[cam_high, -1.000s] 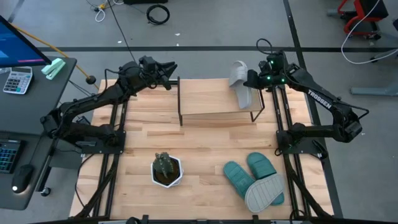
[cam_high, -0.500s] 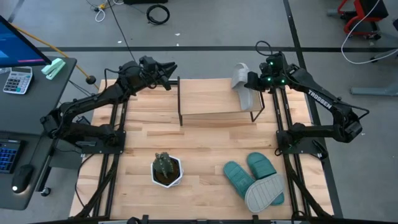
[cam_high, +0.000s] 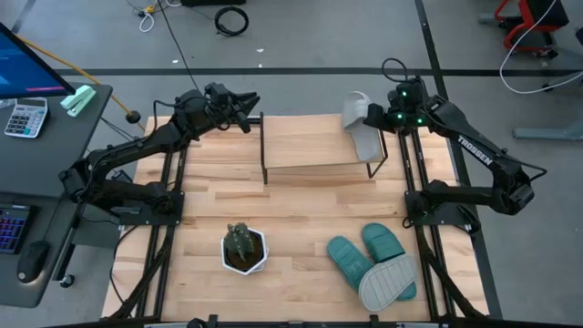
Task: Pick and place slides into the shelf
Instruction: Put the top gray slide on the shelf
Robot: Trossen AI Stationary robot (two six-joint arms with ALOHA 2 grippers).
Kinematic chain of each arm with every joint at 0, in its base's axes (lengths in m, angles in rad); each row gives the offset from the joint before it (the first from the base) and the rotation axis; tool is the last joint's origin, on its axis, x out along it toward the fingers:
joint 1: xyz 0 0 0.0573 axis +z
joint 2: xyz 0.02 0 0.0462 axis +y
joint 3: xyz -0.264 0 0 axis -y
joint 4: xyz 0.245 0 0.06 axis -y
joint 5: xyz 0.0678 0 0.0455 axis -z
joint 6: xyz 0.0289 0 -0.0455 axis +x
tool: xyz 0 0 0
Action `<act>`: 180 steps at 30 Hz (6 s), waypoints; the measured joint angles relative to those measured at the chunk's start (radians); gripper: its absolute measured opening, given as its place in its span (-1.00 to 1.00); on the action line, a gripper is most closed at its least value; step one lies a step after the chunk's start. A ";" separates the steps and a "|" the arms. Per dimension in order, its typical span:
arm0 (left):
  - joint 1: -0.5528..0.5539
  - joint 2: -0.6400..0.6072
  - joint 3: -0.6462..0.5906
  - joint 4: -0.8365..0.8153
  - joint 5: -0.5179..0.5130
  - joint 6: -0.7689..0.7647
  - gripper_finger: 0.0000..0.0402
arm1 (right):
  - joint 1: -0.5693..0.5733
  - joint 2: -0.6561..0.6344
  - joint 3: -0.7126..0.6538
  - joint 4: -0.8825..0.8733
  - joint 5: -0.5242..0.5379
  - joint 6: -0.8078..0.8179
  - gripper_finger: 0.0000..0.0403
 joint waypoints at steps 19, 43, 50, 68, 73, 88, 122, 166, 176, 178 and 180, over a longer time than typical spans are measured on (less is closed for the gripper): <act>0.000 0.005 0.000 -0.004 0.000 0.001 -0.54 | -0.008 -0.028 0.065 -0.173 0.055 -0.090 0.03; 0.000 0.005 0.000 -0.012 0.000 0.000 -0.57 | 0.046 0.061 0.132 -0.329 0.448 -0.226 0.03; 0.000 0.005 0.000 -0.012 -0.001 0.000 -0.58 | 0.092 0.117 0.131 -0.327 0.492 -0.226 0.00; 0.000 0.005 0.000 -0.011 0.000 0.003 -0.59 | 0.097 0.092 0.131 -0.205 0.481 -0.242 -0.06; 0.000 0.005 0.000 -0.011 -0.001 0.003 -0.56 | 0.092 0.096 0.131 -0.226 0.538 -0.215 -0.06; 0.000 0.006 0.000 -0.019 -0.001 0.003 -0.58 | 0.078 0.115 0.131 -0.177 0.456 -0.249 -0.06; 0.000 0.006 0.000 -0.034 -0.001 0.019 -0.58 | 0.052 0.113 0.131 -0.182 0.392 -0.241 -0.06; 0.000 0.006 0.000 -0.050 -0.001 0.022 -0.55 | 0.269 0.106 0.241 -0.181 0.442 -1.457 -0.01; 0.000 0.006 0.000 -0.054 -0.001 0.021 -0.58 | 0.309 0.199 0.241 -0.163 0.497 -1.507 0.38; 0.000 0.006 0.000 -0.057 -0.002 0.021 -0.57 | 0.309 0.228 0.241 -0.154 0.552 -1.522 0.43; 0.000 0.006 0.000 -0.058 -0.001 0.021 -0.55 | 0.308 0.254 0.241 -0.137 0.596 -1.535 0.45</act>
